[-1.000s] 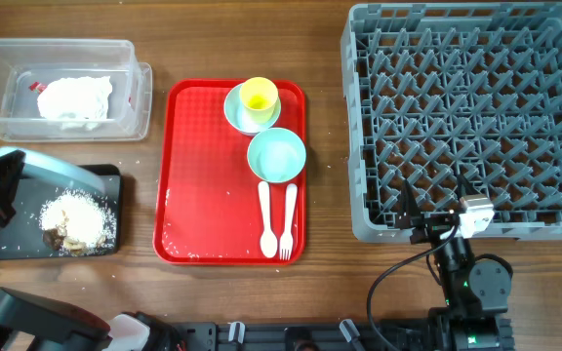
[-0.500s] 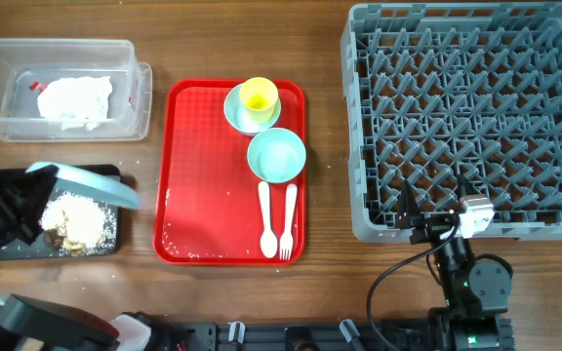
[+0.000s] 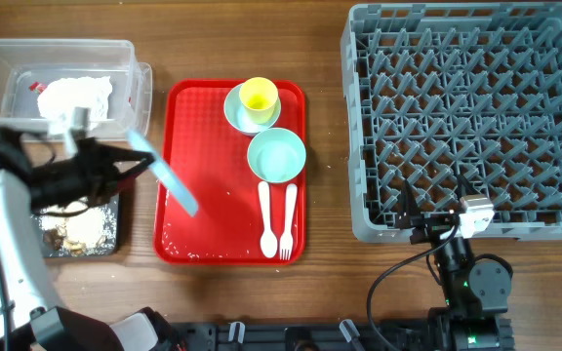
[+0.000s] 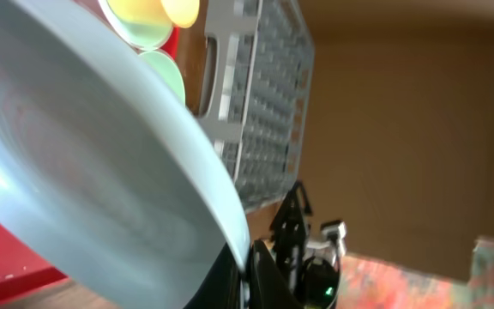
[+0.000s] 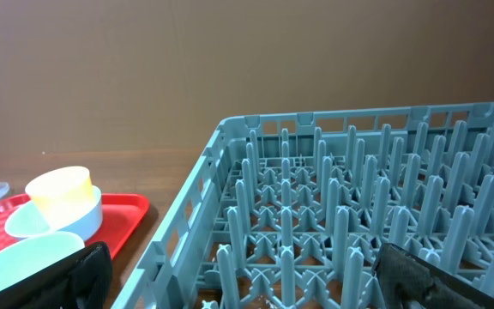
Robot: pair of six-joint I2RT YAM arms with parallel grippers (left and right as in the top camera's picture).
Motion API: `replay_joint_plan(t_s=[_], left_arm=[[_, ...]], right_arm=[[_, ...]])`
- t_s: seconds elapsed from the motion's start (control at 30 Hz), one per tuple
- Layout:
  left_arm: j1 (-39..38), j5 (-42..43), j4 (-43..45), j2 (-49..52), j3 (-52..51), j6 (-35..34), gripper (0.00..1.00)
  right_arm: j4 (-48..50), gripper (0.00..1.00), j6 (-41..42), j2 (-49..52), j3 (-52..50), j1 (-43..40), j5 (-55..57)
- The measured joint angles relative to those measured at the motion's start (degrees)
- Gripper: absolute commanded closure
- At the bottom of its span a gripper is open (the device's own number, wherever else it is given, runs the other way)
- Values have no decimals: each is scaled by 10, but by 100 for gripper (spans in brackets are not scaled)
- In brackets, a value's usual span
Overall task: Sort waste into correct bins and load items into the dishwasher rack
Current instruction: 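Carry the empty plate back and set it on the red tray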
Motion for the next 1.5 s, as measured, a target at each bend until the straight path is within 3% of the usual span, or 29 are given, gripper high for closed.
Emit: replay_joint_plan(t_s=[0.1, 0.33, 0.6, 0.73, 0.83, 0.87, 0.93, 1.0, 1.27, 1.5], left_arm=[[-90, -64, 92, 0, 0, -95, 96], [-312, -379, 167, 0, 0, -369, 96], [-502, -561, 219, 67, 0, -546, 96], [-546, -594, 238, 120, 0, -582, 96], [-558, -603, 245, 145, 0, -595, 96], [-558, -605, 245, 150, 0, -597, 88], [-559, -607, 245, 157, 0, -601, 54], [-559, -611, 245, 159, 0, -605, 39], [-534, -615, 213, 155, 10, -607, 41], [-362, -637, 183, 6, 47, -607, 38]], right_arm=[[0, 0, 0, 0, 0, 0, 0], [0, 0, 0, 0, 0, 0, 0], [0, 0, 0, 0, 0, 0, 0], [0, 0, 0, 0, 0, 0, 0], [0, 0, 0, 0, 0, 0, 0], [0, 0, 0, 0, 0, 0, 0], [0, 0, 0, 0, 0, 0, 0], [0, 0, 0, 0, 0, 0, 0], [0, 0, 0, 0, 0, 0, 0], [0, 0, 0, 0, 0, 0, 0]])
